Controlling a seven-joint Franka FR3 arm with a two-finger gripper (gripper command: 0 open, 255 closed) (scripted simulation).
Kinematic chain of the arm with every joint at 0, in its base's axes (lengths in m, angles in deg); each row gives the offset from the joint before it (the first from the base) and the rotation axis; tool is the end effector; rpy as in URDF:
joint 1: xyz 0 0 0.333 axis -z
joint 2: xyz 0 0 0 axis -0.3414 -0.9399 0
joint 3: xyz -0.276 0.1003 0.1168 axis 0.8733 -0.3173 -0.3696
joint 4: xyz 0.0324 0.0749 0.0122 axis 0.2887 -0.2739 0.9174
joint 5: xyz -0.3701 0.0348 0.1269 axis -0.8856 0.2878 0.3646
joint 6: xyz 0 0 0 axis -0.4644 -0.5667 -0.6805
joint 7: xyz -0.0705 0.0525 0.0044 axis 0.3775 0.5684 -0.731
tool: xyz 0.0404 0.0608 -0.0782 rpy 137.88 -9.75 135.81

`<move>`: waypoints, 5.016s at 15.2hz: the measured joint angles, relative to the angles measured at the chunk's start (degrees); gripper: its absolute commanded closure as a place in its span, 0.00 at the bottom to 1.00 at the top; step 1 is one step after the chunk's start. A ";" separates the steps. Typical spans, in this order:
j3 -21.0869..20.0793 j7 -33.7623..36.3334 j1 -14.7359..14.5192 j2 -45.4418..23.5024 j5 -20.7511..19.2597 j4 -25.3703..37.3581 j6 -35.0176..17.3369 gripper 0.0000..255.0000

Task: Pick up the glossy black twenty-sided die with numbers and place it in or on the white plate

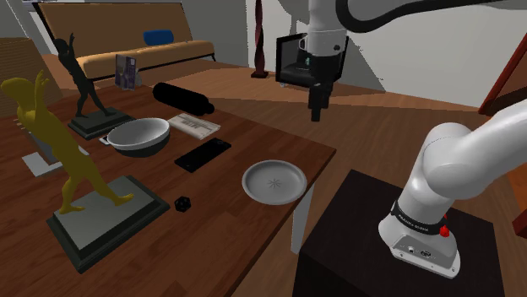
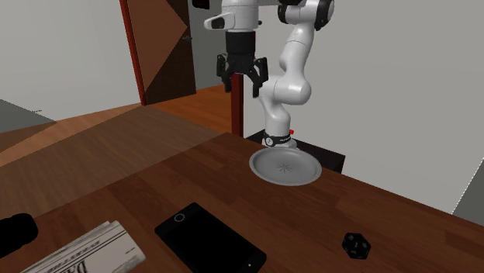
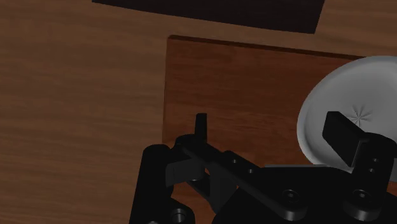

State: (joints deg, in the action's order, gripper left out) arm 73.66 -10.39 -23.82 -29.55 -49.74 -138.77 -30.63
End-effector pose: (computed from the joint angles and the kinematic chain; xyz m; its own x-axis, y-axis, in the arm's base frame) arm 0.3323 0.0778 0.5439 0.9852 0.1588 -0.0637 0.1606 -0.9867 0.0237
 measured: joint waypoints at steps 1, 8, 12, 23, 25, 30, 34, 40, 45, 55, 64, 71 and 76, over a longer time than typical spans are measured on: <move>-1.00 1.12 -0.34 -0.91 0.52 0.54 -0.32 0.00; -8.92 10.07 -2.23 -11.71 2.92 6.68 -4.76 0.00; -13.19 15.37 -2.84 -19.36 2.55 11.26 -7.59 0.00; -22.08 31.75 -6.63 -43.40 -5.69 30.76 -9.20 0.00; -22.83 34.81 -8.35 -48.65 -8.21 35.78 -8.46 0.00; -23.04 40.62 -13.92 -61.41 -14.07 49.40 -5.36 0.00; -22.63 42.79 -17.08 -67.08 -16.35 55.80 -3.79 0.00; -22.39 43.32 -16.78 -67.59 -16.77 51.85 -8.08 0.00; -22.36 43.36 -16.76 -67.65 -16.82 51.55 -8.46 0.00; -22.36 43.35 -16.72 -67.57 -16.81 51.47 -8.52 1.00; -22.77 42.96 -16.85 -66.33 -16.11 54.48 -4.41 1.00; -22.94 42.50 -17.40 -66.17 -15.88 59.62 0.75 1.00; -23.21 42.16 -17.11 -64.79 -15.28 60.59 2.98 1.00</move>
State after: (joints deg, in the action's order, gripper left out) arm 50.45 31.77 -40.93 -94.34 -65.02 -78.18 -27.64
